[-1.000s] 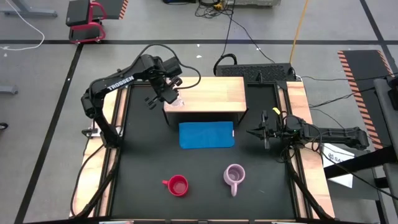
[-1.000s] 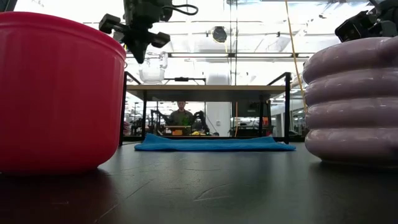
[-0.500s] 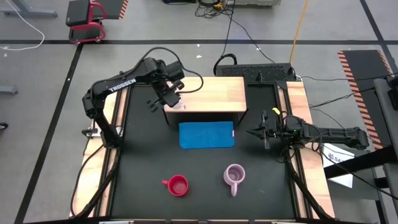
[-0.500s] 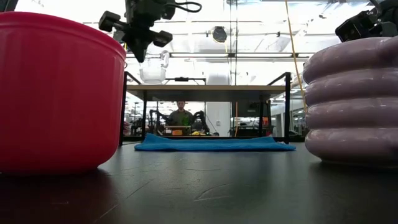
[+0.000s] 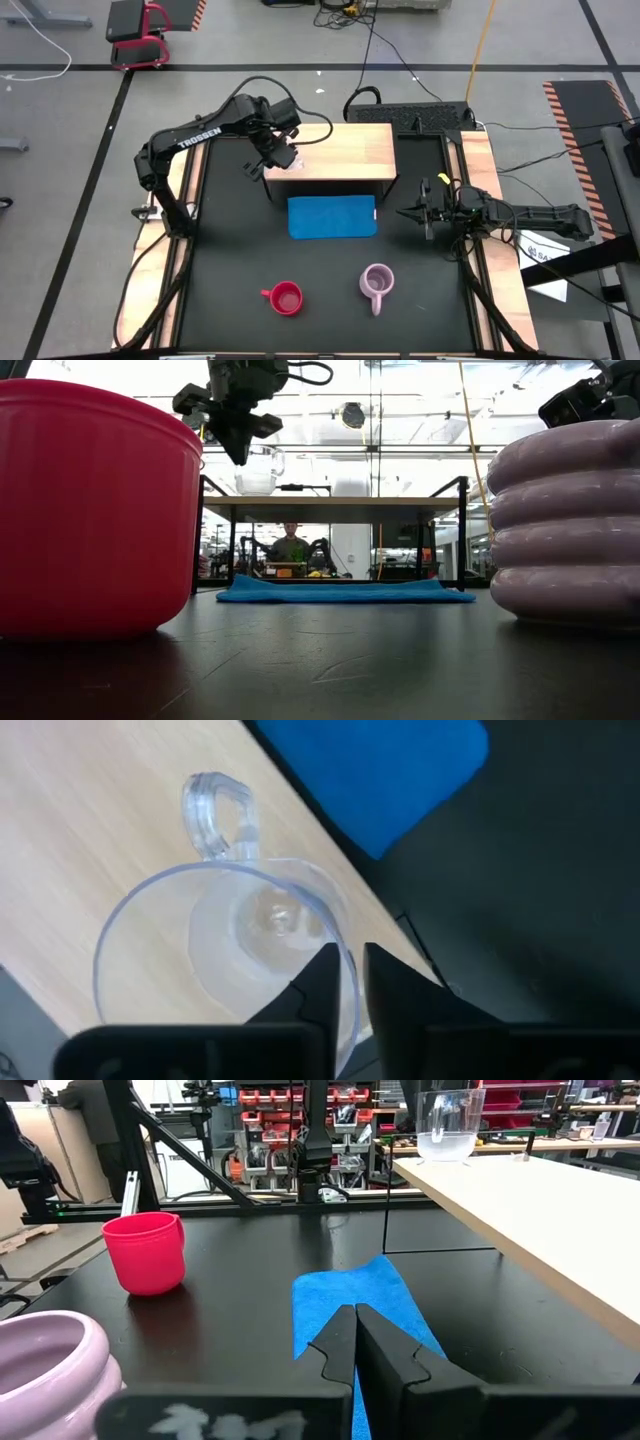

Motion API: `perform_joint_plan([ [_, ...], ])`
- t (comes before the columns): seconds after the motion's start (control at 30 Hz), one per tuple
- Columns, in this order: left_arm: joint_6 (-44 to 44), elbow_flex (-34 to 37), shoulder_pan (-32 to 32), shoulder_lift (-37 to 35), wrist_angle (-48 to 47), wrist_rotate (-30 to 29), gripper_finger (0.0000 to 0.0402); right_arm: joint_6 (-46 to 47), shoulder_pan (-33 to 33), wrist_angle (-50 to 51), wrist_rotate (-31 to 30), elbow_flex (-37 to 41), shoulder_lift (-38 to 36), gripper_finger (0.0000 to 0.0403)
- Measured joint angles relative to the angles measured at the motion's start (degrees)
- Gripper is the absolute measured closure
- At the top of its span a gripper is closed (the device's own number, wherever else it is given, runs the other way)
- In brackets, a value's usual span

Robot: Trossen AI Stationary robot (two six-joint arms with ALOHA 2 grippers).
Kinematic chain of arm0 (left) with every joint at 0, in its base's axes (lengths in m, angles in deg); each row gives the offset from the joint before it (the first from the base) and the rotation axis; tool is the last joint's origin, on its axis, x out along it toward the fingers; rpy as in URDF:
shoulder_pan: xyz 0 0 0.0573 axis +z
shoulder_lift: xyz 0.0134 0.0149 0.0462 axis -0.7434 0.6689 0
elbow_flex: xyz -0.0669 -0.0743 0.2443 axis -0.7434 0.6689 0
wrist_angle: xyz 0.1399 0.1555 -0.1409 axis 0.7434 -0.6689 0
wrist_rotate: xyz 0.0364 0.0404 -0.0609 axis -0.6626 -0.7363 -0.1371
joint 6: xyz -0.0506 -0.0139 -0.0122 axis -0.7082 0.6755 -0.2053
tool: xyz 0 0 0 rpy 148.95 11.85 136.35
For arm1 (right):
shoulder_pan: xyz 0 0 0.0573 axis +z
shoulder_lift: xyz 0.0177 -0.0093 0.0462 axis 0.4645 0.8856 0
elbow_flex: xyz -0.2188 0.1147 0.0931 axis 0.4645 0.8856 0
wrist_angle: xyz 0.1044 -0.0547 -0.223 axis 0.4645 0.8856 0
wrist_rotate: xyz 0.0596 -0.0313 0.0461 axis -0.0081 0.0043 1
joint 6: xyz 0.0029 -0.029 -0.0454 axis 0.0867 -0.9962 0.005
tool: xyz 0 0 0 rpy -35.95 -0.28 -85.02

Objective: Stack small to large cups/mugs on shelf
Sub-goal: Put the glass mug on the shelf

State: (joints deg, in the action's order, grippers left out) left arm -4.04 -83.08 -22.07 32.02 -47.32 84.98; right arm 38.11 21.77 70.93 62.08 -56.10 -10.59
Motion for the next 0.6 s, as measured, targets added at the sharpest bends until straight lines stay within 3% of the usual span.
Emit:
perform_joint_plan([
  [0.43, -3.33, -0.07, -0.67, -1.43, 1.91, -2.65, 0.028, -0.02, 0.0, -0.01, 0.04, -0.01, 0.0, 0.0403],
  [0.6, -5.16, -3.2, -1.33, -2.19, 1.81, -2.6, 0.0254, -0.02, 0.0, -0.02, 0.04, 0.0, 0.0, 0.0403],
])
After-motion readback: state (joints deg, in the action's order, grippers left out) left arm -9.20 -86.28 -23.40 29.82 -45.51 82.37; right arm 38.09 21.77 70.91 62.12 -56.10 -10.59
